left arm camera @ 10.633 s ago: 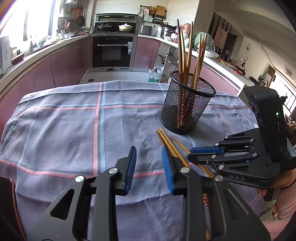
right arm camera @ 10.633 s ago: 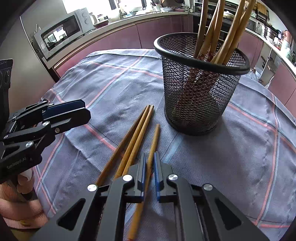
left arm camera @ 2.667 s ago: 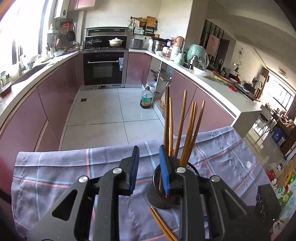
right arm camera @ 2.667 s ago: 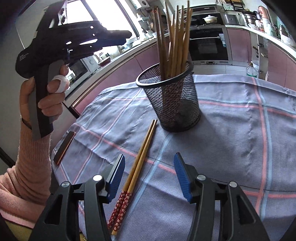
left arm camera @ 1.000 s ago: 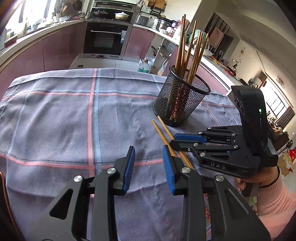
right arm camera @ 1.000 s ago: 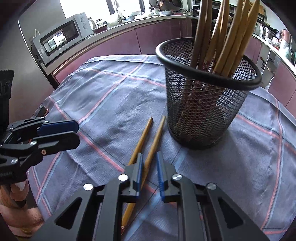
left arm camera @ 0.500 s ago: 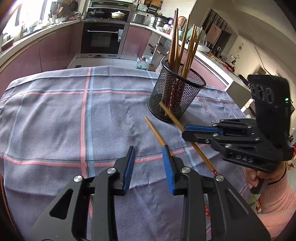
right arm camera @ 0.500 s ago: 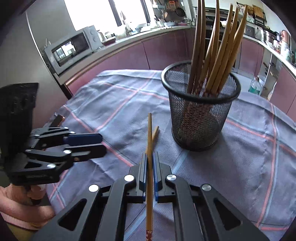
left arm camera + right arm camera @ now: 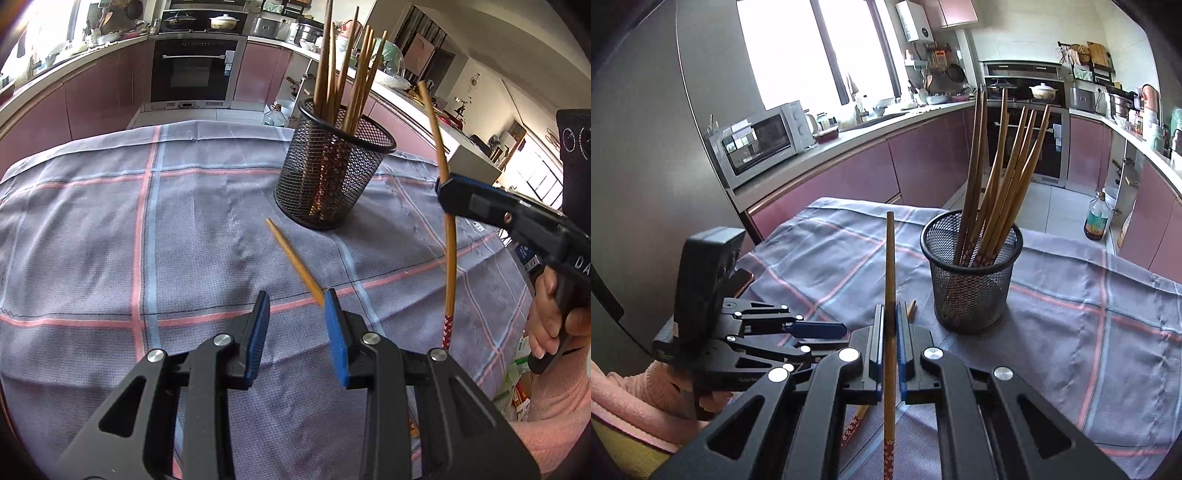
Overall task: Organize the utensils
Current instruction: 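Lift the chopstick with the right gripper over the mesh cup and drop it in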
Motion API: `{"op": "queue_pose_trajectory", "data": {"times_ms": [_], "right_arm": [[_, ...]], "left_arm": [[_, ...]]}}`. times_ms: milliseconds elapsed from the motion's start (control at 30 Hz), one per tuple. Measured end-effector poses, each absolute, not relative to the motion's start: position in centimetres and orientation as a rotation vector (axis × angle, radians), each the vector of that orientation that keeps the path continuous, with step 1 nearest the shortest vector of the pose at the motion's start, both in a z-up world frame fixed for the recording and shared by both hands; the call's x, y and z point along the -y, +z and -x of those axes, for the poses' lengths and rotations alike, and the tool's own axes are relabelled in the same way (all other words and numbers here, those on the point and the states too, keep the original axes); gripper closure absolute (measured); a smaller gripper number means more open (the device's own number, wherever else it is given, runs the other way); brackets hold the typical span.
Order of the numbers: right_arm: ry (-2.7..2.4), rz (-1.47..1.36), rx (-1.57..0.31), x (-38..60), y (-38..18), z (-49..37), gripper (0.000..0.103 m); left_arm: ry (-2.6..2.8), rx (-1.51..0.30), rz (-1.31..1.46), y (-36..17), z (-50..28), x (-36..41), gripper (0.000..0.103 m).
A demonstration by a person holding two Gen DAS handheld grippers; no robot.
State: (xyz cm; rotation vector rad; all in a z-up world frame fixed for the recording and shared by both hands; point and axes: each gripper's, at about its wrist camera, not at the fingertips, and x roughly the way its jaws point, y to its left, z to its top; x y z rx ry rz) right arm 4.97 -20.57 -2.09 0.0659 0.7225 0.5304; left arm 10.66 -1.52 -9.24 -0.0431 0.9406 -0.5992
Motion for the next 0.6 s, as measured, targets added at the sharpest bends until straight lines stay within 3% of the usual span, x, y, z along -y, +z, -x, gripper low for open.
{"op": "queue_pose_trajectory", "data": {"times_ms": [600], "right_arm": [[0.481,-0.113,-0.552,23.7,2.5,-3.9,0.098]], "left_arm": [[-0.605,-0.951,0.023,-9.4,-10.4,2.8,0.073]]}}
